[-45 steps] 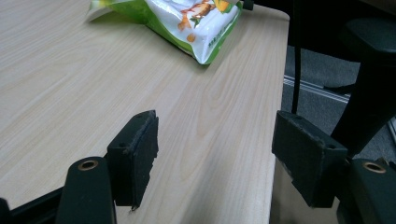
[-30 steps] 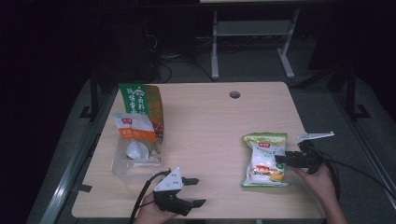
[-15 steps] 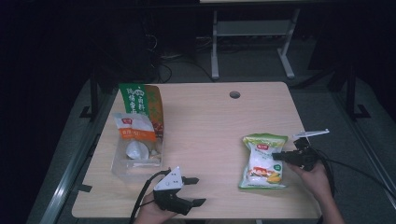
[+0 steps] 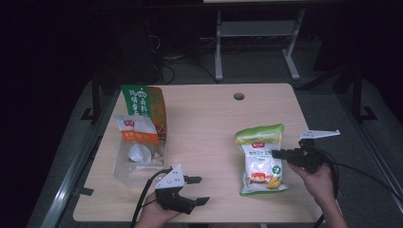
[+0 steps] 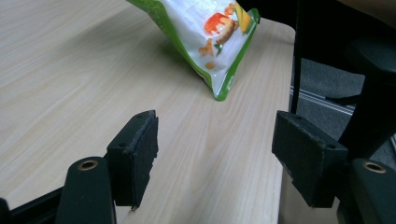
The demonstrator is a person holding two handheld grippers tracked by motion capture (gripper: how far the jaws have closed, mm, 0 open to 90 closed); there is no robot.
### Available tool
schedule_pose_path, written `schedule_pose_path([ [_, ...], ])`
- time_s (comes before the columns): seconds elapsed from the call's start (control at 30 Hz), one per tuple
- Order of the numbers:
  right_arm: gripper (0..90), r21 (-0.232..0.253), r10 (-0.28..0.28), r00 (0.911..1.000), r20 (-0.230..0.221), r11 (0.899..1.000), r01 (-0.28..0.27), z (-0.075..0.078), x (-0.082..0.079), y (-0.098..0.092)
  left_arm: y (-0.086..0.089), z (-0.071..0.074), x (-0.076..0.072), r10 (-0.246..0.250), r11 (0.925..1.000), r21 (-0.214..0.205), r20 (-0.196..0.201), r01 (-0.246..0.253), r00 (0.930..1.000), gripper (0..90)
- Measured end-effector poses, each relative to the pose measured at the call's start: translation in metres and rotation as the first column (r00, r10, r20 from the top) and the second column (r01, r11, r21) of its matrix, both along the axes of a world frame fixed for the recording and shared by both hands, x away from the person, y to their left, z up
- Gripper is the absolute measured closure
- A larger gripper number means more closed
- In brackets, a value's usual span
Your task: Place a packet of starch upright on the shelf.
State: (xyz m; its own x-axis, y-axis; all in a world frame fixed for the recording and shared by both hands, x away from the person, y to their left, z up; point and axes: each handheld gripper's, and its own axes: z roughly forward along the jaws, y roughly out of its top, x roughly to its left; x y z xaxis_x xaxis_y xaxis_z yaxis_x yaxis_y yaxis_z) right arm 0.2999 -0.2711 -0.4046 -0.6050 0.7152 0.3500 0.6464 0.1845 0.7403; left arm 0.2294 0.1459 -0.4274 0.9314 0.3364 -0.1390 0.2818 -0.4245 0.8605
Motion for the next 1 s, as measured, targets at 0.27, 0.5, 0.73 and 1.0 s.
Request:
schedule_pose_path([
  [0.27,87.7,0.045,0.051,0.9946,0.09,0.997,-0.056,0.021,-0.004,0.021,-0.001,0.004,0.006,0.009,1.0,-0.001,0.004,-0.009,1.0,30.8],
  [0.5,87.9,0.053,0.093,0.9866,0.134,0.994,-0.101,0.031,-0.004,0.042,-0.008,0.007,0.016,0.021,0.9997,-0.009,-0.002,-0.021,0.9998,30.4],
  [0.73,88.0,0.066,0.138,0.9768,0.164,0.986,-0.15,0.033,-0.006,0.055,-0.028,0.01,0.035,0.033,0.999,-0.03,-0.016,-0.033,0.9993,31.4],
  [1.0,88.0,0.086,0.178,0.9647,0.194,0.977,-0.198,0.033,-0.007,0.069,-0.035,0.01,0.05,0.066,0.9949,-0.071,-0.066,-0.071,0.9956,36.9],
])
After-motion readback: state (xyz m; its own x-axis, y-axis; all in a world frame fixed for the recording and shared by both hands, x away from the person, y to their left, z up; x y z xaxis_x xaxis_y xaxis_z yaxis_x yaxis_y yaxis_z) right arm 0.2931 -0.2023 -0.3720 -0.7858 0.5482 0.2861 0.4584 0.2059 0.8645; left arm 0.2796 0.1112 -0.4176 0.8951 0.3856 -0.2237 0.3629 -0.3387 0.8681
